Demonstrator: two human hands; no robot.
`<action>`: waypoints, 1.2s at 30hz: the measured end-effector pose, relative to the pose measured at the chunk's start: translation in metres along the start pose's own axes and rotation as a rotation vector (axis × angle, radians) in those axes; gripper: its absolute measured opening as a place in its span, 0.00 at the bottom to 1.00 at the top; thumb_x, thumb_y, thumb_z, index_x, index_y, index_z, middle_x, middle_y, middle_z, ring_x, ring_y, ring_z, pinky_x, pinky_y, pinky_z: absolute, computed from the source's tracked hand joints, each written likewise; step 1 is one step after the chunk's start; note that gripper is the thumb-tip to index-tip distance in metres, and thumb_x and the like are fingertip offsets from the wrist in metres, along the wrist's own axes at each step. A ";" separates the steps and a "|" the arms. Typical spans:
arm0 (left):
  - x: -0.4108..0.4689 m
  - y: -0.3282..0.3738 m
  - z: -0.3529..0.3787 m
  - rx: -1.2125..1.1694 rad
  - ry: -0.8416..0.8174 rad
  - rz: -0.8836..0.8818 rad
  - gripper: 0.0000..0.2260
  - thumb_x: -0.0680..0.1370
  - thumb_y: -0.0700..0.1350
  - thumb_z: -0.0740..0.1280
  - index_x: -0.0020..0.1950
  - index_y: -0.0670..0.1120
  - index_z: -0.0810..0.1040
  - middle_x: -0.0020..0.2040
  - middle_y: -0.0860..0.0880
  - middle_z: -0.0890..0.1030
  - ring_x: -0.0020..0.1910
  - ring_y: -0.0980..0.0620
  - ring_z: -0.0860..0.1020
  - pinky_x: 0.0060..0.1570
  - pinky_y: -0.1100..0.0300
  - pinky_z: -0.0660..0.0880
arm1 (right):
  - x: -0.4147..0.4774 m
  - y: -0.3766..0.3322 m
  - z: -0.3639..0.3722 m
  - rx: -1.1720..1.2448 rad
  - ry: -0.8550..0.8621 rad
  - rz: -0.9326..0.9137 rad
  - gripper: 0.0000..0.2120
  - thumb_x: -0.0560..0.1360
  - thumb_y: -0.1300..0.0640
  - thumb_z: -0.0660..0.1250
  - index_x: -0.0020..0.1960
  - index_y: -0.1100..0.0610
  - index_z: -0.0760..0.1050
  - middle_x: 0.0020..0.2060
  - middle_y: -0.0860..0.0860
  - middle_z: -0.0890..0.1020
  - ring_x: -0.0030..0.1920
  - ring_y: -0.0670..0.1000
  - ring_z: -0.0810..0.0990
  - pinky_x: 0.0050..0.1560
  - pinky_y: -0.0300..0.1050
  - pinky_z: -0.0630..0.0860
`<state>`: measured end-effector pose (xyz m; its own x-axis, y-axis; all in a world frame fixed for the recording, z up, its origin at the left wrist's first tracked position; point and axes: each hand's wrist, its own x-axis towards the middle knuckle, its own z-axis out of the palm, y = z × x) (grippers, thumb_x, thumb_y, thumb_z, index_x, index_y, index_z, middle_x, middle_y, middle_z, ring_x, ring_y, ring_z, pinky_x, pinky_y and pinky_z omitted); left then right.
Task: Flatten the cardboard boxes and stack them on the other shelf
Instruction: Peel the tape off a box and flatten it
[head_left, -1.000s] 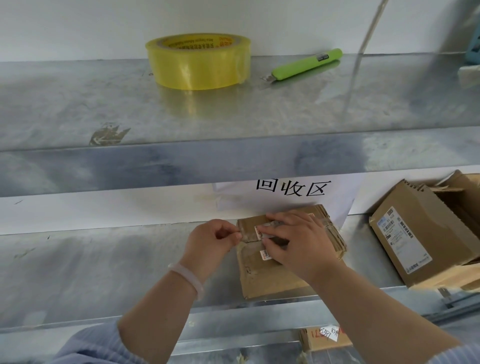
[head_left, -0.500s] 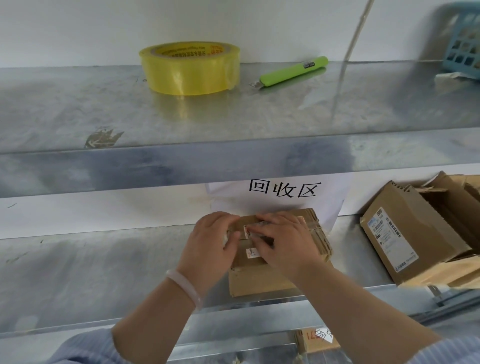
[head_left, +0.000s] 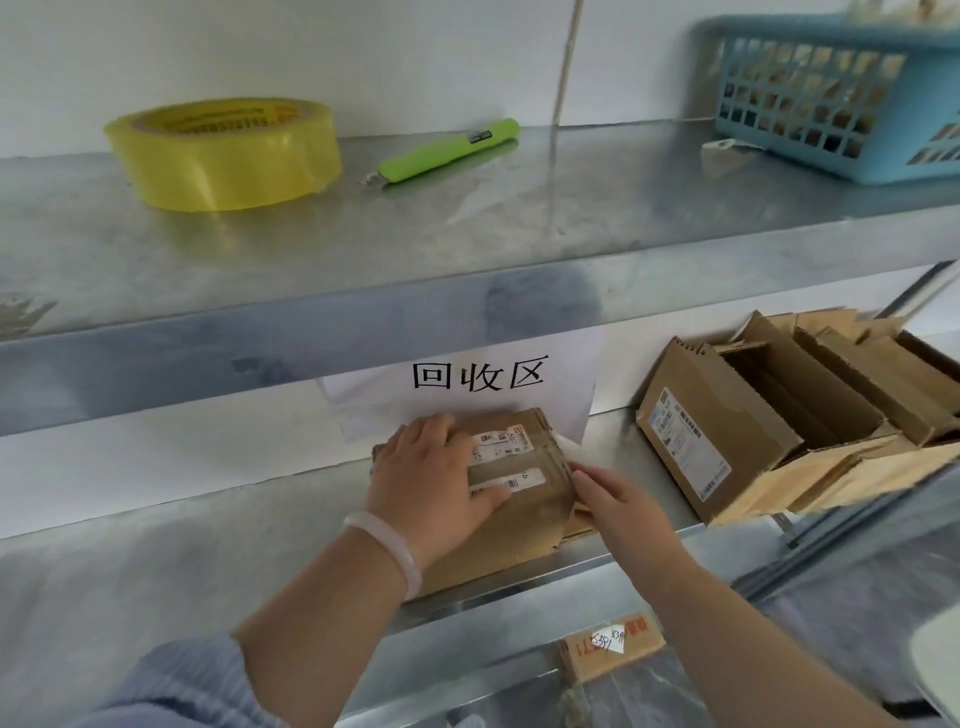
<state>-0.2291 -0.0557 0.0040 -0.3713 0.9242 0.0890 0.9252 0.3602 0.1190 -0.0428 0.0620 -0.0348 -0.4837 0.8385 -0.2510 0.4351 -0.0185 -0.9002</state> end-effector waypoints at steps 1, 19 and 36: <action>0.002 0.005 0.004 -0.013 -0.018 0.024 0.27 0.74 0.69 0.55 0.68 0.57 0.67 0.71 0.52 0.64 0.70 0.48 0.62 0.70 0.49 0.60 | -0.003 0.004 0.000 0.046 -0.022 0.034 0.14 0.80 0.48 0.61 0.60 0.49 0.79 0.51 0.46 0.83 0.54 0.49 0.80 0.62 0.53 0.76; 0.000 0.010 0.019 0.046 -0.009 0.009 0.28 0.76 0.69 0.45 0.75 0.64 0.57 0.76 0.51 0.59 0.74 0.47 0.56 0.72 0.47 0.53 | -0.009 0.008 0.000 0.052 0.113 -0.006 0.02 0.72 0.54 0.74 0.43 0.48 0.81 0.35 0.41 0.84 0.38 0.43 0.82 0.38 0.33 0.76; 0.004 0.009 0.022 0.057 0.010 0.002 0.28 0.75 0.69 0.43 0.74 0.65 0.58 0.74 0.52 0.61 0.73 0.48 0.58 0.70 0.47 0.59 | -0.012 0.019 0.020 0.052 0.170 -0.114 0.11 0.72 0.52 0.74 0.41 0.35 0.77 0.40 0.29 0.80 0.42 0.33 0.79 0.38 0.26 0.74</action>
<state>-0.2209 -0.0463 -0.0163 -0.3701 0.9237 0.0988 0.9287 0.3655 0.0626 -0.0440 0.0411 -0.0563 -0.3902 0.9166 -0.0871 0.3433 0.0571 -0.9375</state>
